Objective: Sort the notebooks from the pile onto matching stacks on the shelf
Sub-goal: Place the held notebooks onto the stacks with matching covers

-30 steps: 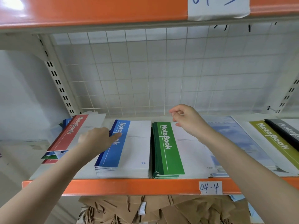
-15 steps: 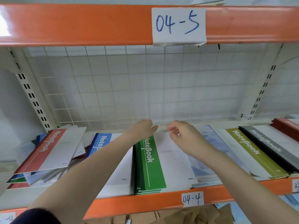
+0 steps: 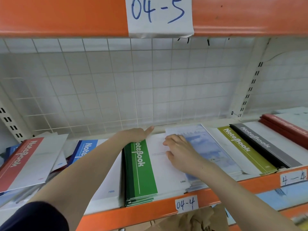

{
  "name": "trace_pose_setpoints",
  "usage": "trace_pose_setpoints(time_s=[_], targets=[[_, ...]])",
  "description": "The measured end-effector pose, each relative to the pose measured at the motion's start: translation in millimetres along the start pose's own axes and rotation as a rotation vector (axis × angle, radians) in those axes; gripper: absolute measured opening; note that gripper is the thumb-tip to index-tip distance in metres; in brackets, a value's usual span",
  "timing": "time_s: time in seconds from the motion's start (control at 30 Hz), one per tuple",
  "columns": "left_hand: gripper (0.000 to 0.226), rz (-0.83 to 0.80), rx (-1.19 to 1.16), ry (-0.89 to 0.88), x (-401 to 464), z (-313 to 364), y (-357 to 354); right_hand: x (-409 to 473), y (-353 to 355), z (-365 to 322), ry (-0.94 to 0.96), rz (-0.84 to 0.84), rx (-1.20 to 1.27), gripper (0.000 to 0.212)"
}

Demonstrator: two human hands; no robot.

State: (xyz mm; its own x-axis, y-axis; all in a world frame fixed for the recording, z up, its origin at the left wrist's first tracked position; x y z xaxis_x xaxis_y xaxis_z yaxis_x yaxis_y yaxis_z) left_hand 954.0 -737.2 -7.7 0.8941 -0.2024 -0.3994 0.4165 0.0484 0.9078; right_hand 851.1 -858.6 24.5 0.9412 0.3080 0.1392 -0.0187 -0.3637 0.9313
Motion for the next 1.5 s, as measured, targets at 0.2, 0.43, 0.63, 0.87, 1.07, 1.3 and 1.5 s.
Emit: trace_pose_setpoints(time_s=[0.2,0.43,0.63,0.87,1.07,1.3,1.5], targets=[[0.086,-0.065,-0.033,0.001,-2.4,1.6,6.2,2.2,3.8,6.7,-0.008,0.038,0.108,0.039],[0.101,-0.241,0.004,-0.095,-5.1,-4.2,0.7,1.3,6.3,11.2,-0.035,0.058,0.163,0.037],[0.065,-0.072,-0.001,-0.189,-15.5,4.4,22.1,-1.0,13.2,17.9,-0.091,0.108,0.382,0.031],[0.077,0.438,0.294,-0.137,-79.5,35.5,118.2,-8.9,33.8,7.1,-0.037,0.279,0.950,0.063],[0.088,0.918,0.484,-0.216,-155.0,50.0,125.8,-1.1,33.2,20.3,-0.086,0.218,1.276,0.109],[0.080,1.068,0.232,-0.535,-191.1,31.7,112.8,15.4,30.0,-0.7,0.031,-0.051,1.267,0.097],[0.059,0.895,-0.870,-0.457,-176.9,-40.7,90.0,15.4,27.8,-5.1,0.005,-0.062,1.313,0.062]])
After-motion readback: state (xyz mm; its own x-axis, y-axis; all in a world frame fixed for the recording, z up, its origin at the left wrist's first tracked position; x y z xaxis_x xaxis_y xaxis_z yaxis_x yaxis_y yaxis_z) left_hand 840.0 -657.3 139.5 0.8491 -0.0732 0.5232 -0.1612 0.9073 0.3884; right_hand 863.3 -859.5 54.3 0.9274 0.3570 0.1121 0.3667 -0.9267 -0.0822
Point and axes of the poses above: each hand's wrist, its own x-axis towards the middle knuckle, its own y-axis out of the back of the hand, z = x × y, the point moved 9 cm from there along x, towards the middle knuckle, and after that the axes turned 8 degrees about x, right-handed, at the moved point
